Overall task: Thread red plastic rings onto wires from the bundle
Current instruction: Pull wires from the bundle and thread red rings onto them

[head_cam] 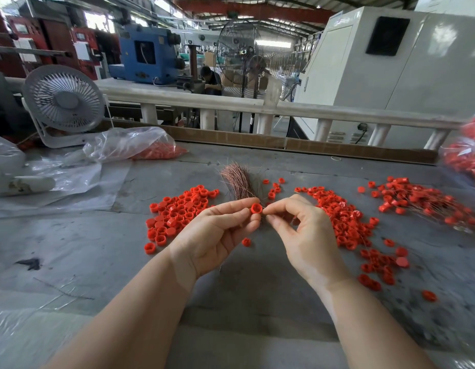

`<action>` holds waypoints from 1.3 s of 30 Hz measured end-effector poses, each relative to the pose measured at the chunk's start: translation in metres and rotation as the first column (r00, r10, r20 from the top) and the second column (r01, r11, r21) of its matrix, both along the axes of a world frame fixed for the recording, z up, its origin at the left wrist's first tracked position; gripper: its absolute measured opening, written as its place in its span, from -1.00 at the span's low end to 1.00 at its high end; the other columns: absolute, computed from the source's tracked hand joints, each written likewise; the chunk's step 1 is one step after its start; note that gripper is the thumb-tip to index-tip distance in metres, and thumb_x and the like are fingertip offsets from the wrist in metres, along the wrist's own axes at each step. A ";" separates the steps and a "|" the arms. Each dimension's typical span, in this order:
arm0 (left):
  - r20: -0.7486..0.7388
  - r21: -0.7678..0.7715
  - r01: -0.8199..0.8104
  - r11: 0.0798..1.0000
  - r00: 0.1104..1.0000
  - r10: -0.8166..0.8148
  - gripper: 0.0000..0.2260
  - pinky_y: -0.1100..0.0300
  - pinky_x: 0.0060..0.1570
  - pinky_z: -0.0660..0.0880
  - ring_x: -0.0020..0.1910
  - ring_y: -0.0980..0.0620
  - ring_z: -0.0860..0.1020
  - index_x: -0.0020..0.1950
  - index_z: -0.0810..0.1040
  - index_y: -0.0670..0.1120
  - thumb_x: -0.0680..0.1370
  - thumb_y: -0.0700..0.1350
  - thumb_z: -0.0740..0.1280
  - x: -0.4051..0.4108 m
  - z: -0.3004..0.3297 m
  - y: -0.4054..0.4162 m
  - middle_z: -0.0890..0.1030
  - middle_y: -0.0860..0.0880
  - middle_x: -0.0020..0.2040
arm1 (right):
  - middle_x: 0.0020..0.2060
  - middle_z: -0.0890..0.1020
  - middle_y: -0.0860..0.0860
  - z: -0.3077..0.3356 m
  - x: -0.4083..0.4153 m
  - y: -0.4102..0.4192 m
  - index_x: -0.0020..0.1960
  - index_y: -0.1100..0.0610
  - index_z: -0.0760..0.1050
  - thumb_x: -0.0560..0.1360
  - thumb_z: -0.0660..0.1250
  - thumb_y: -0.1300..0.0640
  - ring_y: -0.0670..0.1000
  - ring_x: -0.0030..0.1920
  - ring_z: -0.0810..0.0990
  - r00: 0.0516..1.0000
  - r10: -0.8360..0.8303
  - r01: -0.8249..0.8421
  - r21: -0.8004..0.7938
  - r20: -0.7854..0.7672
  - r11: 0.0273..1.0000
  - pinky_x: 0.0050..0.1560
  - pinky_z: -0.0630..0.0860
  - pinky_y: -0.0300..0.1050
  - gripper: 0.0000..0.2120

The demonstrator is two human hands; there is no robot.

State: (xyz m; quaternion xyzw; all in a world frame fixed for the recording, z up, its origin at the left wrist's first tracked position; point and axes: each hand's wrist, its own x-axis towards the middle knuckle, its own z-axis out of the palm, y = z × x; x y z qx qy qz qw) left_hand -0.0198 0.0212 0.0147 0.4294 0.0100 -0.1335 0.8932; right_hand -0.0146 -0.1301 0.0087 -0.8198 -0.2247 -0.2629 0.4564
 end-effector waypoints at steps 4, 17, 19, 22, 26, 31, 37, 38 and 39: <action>-0.004 -0.007 0.011 1.000 1.000 -0.011 -0.73 0.30 -0.26 0.59 -0.29 0.06 0.65 -0.20 0.70 -0.21 0.44 -0.40 0.21 0.000 -0.001 0.001 0.66 -0.14 -0.26 | -0.30 0.58 -0.03 0.000 0.001 0.000 -0.20 0.12 0.62 0.40 0.40 0.36 -0.11 -0.25 0.51 1.000 0.002 -0.002 0.005 -0.006 1.000 -0.19 0.42 -0.32 -0.85; 0.018 -0.002 0.030 1.000 0.999 -0.030 -0.77 0.32 -0.28 0.58 -0.29 0.07 0.65 -0.21 0.70 -0.19 0.32 -0.36 0.27 0.000 0.000 0.001 0.67 -0.14 -0.26 | -0.31 0.64 -0.02 0.001 0.000 0.000 -0.22 0.05 0.60 0.41 0.41 0.32 -0.15 -0.31 0.53 0.996 0.036 -0.030 0.075 -0.079 0.997 -0.22 0.40 -0.38 -0.82; 0.023 0.004 0.030 1.000 0.999 -0.030 -0.77 0.32 -0.28 0.58 -0.30 0.07 0.65 -0.21 0.70 -0.19 0.32 -0.36 0.26 -0.001 0.000 0.000 0.67 -0.13 -0.26 | -0.34 0.63 -0.07 0.002 -0.001 0.001 -0.23 0.06 0.60 0.41 0.41 0.33 -0.17 -0.32 0.53 0.996 0.046 -0.039 0.086 -0.078 0.996 -0.24 0.40 -0.41 -0.82; 0.028 0.011 0.030 0.999 0.999 -0.031 -0.77 0.31 -0.27 0.59 -0.31 0.07 0.65 -0.22 0.70 -0.19 0.34 -0.36 0.25 -0.001 0.001 -0.001 0.67 -0.14 -0.26 | -0.37 0.62 -0.11 0.003 -0.001 0.000 -0.24 0.06 0.59 0.40 0.41 0.34 -0.21 -0.34 0.53 0.995 0.058 -0.050 0.098 -0.078 0.994 -0.24 0.39 -0.43 -0.81; 0.028 0.018 0.028 0.999 0.999 -0.029 -0.79 0.29 -0.26 0.60 -0.32 0.06 0.65 -0.22 0.70 -0.19 0.31 -0.30 0.27 -0.001 0.003 -0.001 0.67 -0.13 -0.26 | -0.36 0.62 -0.11 0.003 -0.002 0.000 -0.24 0.04 0.58 0.40 0.41 0.35 -0.18 -0.32 0.55 0.996 0.052 -0.045 0.092 -0.071 0.995 -0.22 0.43 -0.39 -0.79; 0.026 0.025 0.018 1.000 0.999 -0.018 -0.81 0.29 -0.24 0.60 -0.33 0.07 0.65 -0.21 0.70 -0.19 0.32 -0.26 0.30 -0.001 0.001 0.000 0.67 -0.12 -0.27 | -0.35 0.62 -0.09 0.002 -0.002 0.001 -0.23 0.06 0.58 0.40 0.41 0.34 -0.17 -0.31 0.55 0.996 0.044 -0.038 0.080 -0.079 0.996 -0.21 0.43 -0.38 -0.80; 0.036 0.044 0.022 0.999 0.999 -0.024 -0.82 0.30 -0.25 0.59 -0.32 0.08 0.65 -0.20 0.70 -0.17 0.33 -0.27 0.30 -0.001 0.000 0.001 0.67 -0.11 -0.26 | -0.33 0.63 -0.07 0.002 -0.003 0.000 -0.22 0.10 0.60 0.40 0.41 0.34 -0.14 -0.29 0.55 0.997 0.027 -0.023 0.057 -0.078 0.998 -0.20 0.42 -0.39 -0.85; 0.036 0.042 0.024 0.999 0.999 -0.025 -0.82 0.30 -0.25 0.59 -0.31 0.08 0.65 -0.20 0.70 -0.17 0.33 -0.27 0.31 -0.002 0.000 0.001 0.67 -0.12 -0.25 | -0.33 0.63 -0.07 0.002 -0.003 0.000 -0.22 0.10 0.60 0.40 0.41 0.34 -0.14 -0.29 0.55 0.997 0.026 -0.022 0.057 -0.077 0.998 -0.20 0.42 -0.39 -0.85; 0.035 0.040 0.023 0.999 0.999 -0.025 -0.82 0.30 -0.25 0.59 -0.31 0.08 0.65 -0.19 0.70 -0.18 0.33 -0.26 0.31 -0.002 0.000 0.001 0.67 -0.12 -0.25 | -0.33 0.63 -0.06 0.003 -0.003 0.000 -0.22 0.11 0.60 0.40 0.41 0.34 -0.13 -0.29 0.55 0.997 0.026 -0.022 0.057 -0.076 0.998 -0.20 0.43 -0.38 -0.85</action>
